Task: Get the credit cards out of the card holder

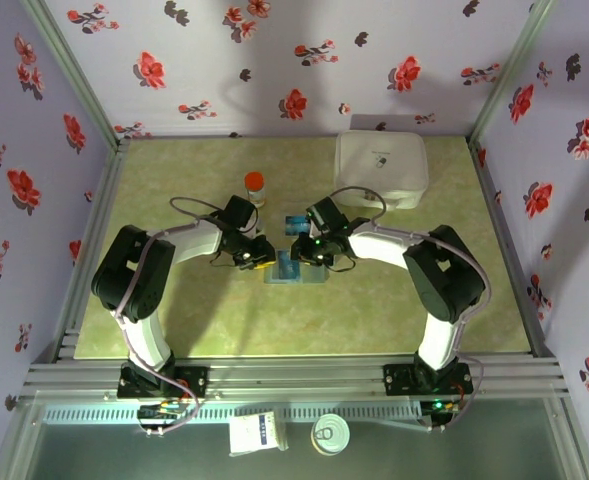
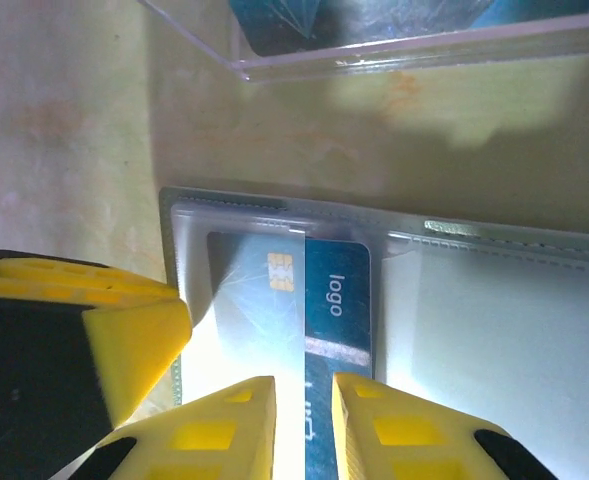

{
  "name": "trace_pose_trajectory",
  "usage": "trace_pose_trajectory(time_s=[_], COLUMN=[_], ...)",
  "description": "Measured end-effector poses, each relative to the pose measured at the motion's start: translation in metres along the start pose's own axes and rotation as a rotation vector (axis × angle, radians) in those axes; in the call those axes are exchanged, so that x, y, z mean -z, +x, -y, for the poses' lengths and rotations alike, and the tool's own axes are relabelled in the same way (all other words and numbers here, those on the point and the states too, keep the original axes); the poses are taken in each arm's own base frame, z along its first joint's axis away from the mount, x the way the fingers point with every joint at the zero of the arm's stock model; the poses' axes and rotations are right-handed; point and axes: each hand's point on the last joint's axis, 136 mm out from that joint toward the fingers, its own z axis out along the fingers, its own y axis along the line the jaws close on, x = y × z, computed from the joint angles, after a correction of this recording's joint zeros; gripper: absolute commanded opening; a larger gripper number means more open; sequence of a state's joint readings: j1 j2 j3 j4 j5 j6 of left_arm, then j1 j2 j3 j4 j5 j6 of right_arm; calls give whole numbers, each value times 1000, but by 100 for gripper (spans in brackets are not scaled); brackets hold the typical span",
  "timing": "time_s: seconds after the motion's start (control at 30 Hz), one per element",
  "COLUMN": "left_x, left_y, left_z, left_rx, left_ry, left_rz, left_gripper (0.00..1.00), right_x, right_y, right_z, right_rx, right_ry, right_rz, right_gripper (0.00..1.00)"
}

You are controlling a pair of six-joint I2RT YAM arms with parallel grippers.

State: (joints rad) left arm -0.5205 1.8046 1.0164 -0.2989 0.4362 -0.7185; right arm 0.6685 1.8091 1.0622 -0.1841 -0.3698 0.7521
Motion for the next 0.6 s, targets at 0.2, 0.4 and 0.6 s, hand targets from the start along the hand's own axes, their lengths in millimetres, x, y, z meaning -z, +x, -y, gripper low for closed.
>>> trace_pose_trajectory(time_s=[0.2, 0.4, 0.6], left_x=[9, 14, 10], left_y=[0, 1, 9], left_z=[4, 15, 24], left_rx=[-4, -32, -59], left_ry=[-4, 3, 0], left_rz=[11, 24, 11], left_gripper=[18, 11, 4], right_x=[3, 3, 3], right_y=[0, -2, -3], right_z=[4, 11, 9], right_rx=[-11, -33, -34], right_ry=[-1, -4, -25], right_rz=[8, 15, 15], right_gripper=[24, 24, 25])
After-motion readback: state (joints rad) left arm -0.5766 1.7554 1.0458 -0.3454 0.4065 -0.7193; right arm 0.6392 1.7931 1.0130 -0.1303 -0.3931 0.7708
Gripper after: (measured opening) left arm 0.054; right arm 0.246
